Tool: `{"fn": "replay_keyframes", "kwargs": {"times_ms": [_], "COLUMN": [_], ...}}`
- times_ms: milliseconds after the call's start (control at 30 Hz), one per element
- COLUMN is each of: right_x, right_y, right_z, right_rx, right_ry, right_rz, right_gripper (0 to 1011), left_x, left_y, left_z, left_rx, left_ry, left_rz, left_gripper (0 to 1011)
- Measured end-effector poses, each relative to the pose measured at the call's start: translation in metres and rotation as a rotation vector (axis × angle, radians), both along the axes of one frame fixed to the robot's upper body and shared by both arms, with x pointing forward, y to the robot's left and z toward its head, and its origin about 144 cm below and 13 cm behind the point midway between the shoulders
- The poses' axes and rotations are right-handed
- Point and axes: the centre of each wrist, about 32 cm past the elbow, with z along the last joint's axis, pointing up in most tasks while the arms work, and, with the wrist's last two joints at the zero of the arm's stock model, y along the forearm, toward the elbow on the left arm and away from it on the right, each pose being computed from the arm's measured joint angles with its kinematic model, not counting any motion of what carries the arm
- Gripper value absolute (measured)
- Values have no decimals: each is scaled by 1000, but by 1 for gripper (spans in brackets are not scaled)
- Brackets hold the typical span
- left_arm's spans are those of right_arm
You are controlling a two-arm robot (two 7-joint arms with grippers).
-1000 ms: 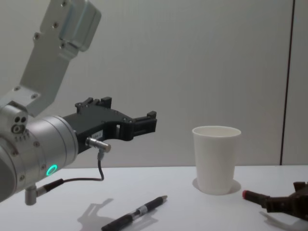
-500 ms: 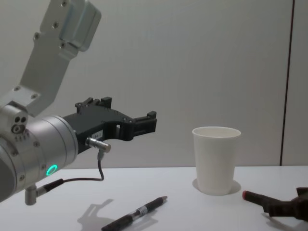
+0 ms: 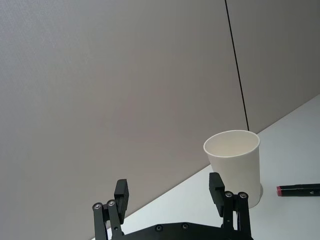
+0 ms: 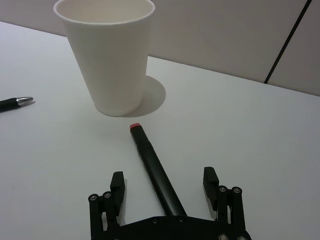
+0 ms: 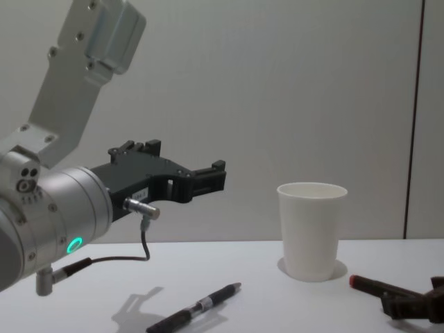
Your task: Place the pen into the pen holder.
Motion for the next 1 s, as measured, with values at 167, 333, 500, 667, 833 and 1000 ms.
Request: {"fn": "replay_keyframes", "kwargs": {"times_ms": [167,333,500,667,833,1000], "right_x": [0,0,0,0,0,0], "right_y": [0,0,1,1,1,1], "right_z": [0,-1,-1,-1,-1,-2], "right_rx": [-2,-3,-3,-5,-6,-6], "right_ry": [1,2,3,4,4,5], "right_rz": [1,2,4,5,4,4], "right_gripper": [1000,996,907,755,617,454], "left_x": [0,0,0,0,0,0], "left_y": [0,0,0,0,0,0], "left_z": [0,0,0,0,0,0], "left_rx": [0,0,0,0,0,0], "left_ry": [0,0,0,0,0,0], "left_rz": [0,0,0,0,0,0], "left_gripper": [1001,1001,1001,1001,1001,1001]}}
